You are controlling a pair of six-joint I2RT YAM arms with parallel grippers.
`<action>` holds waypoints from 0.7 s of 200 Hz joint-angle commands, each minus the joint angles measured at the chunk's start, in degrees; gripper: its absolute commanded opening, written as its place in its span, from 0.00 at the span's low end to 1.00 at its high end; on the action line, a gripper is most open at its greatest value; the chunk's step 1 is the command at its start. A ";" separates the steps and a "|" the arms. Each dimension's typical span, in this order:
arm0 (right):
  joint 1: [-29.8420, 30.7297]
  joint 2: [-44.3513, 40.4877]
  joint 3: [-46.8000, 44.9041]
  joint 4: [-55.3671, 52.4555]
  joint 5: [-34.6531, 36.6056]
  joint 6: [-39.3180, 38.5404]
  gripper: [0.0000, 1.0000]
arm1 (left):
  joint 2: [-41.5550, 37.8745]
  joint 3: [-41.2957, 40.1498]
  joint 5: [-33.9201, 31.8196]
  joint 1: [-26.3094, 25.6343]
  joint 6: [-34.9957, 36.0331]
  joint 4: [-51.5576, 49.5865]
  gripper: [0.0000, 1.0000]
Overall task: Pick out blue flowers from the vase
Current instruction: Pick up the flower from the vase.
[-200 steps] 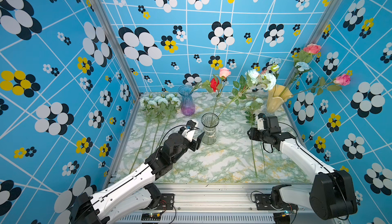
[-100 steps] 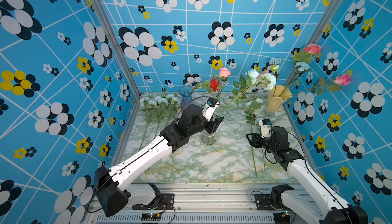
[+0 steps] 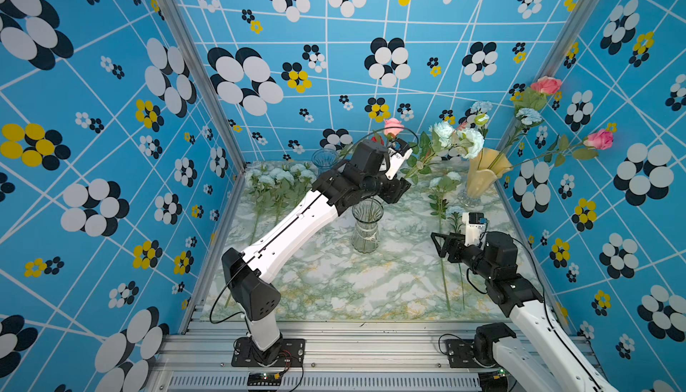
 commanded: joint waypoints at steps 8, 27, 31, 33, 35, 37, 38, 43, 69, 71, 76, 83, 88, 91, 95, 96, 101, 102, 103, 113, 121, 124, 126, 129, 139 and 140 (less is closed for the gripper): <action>-0.04 -1.38 -1.03 2.36 0.81 0.97 0.79 | 2.57 3.21 -0.10 0.35 3.30 -7.54 0.57; -0.03 -1.26 -1.44 3.26 0.83 1.30 0.77 | 3.09 3.45 0.32 0.37 3.92 -6.59 0.55; 0.01 -1.20 -1.52 3.50 0.83 1.44 0.77 | 3.10 3.59 0.40 0.38 3.94 -6.46 0.54; -0.02 -1.20 -1.49 3.55 0.89 1.46 0.76 | 3.12 3.59 0.45 0.42 3.90 -6.45 0.54; -0.02 -1.13 -1.55 3.59 0.91 1.42 0.76 | 3.12 3.61 0.42 0.41 3.87 -6.45 0.53; -0.05 -1.07 -1.70 3.64 0.96 1.48 0.76 | 3.13 3.77 0.56 0.40 3.86 -6.44 0.53; -0.08 -1.09 -1.71 3.74 0.98 1.49 0.76 | 3.13 3.79 0.57 0.39 3.86 -6.44 0.53; -0.03 -0.96 -1.80 3.92 0.98 1.58 0.75 | 3.57 4.07 0.73 0.44 3.94 -6.60 0.52; -0.05 -0.42 -2.17 4.98 0.84 2.04 0.70 | 4.27 3.94 1.19 0.38 4.04 -6.06 0.49; -0.08 -0.41 -2.18 4.98 0.79 2.03 0.70 | 4.27 3.87 1.28 0.37 4.04 -5.89 0.49; -0.03 -0.40 -2.19 4.94 0.68 2.05 0.69 | 4.27 3.62 1.39 0.38 4.04 -5.48 0.49; -0.04 -0.57 -2.19 4.94 0.58 2.15 0.68 | 4.23 3.34 1.54 0.31 4.04 -5.01 0.49; -0.05 -0.66 -2.16 4.81 0.54 2.16 0.67 | 4.34 3.25 1.56 0.37 3.96 -4.79 0.48; -0.04 -0.79 -2.16 4.73 0.47 2.13 0.67 | 4.30 3.31 1.57 0.30 3.93 -4.78 0.49; -0.07 -0.89 -2.16 4.64 0.54 2.13 0.66 | 4.35 3.29 1.51 0.31 3.95 -4.69 0.49; -0.05 -0.91 -2.16 4.63 0.55 2.12 0.66 | 4.35 3.29 1.48 0.30 3.95 -4.65 0.49; -0.09 -1.10 -2.16 4.54 0.64 2.15 0.65 | 4.45 3.23 1.38 0.32 4.03 -4.45 0.49; -0.09 -1.10 -2.16 4.54 0.65 2.17 0.65 | 4.49 3.17 1.38 0.30 4.04 -4.44 0.49; -0.09 -1.17 -2.16 4.45 0.69 2.19 0.65 | 4.47 3.19 1.33 0.34 4.04 -4.34 0.49; -0.08 -1.51 -2.21 4.41 0.83 2.14 0.63 | 4.48 2.88 0.87 0.38 4.17 -3.70 0.48; -0.09 -1.55 -2.33 4.36 0.98 2.18 0.62 | 4.35 2.63 0.44 0.39 4.26 -3.03 0.46; 0.01 -1.55 -2.33 4.39 1.00 2.20 0.61 | 4.36 2.53 0.39 0.44 4.30 -2.75 0.45; -0.06 -1.59 -2.33 4.41 1.00 2.16 0.61 | 4.31 2.57 0.36 0.46 4.26 -2.58 0.45; -0.04 -1.61 -2.33 4.43 0.96 2.14 0.61 | 4.33 2.55 0.37 0.39 4.25 -2.40 0.44; -0.09 -1.51 -2.33 4.45 1.00 2.23 0.58 | 4.36 2.68 0.46 0.53 4.47 -1.91 0.44; -0.10 -1.49 -2.29 4.45 1.00 2.22 0.58 | 4.44 2.72 0.44 0.49 4.52 -1.85 0.44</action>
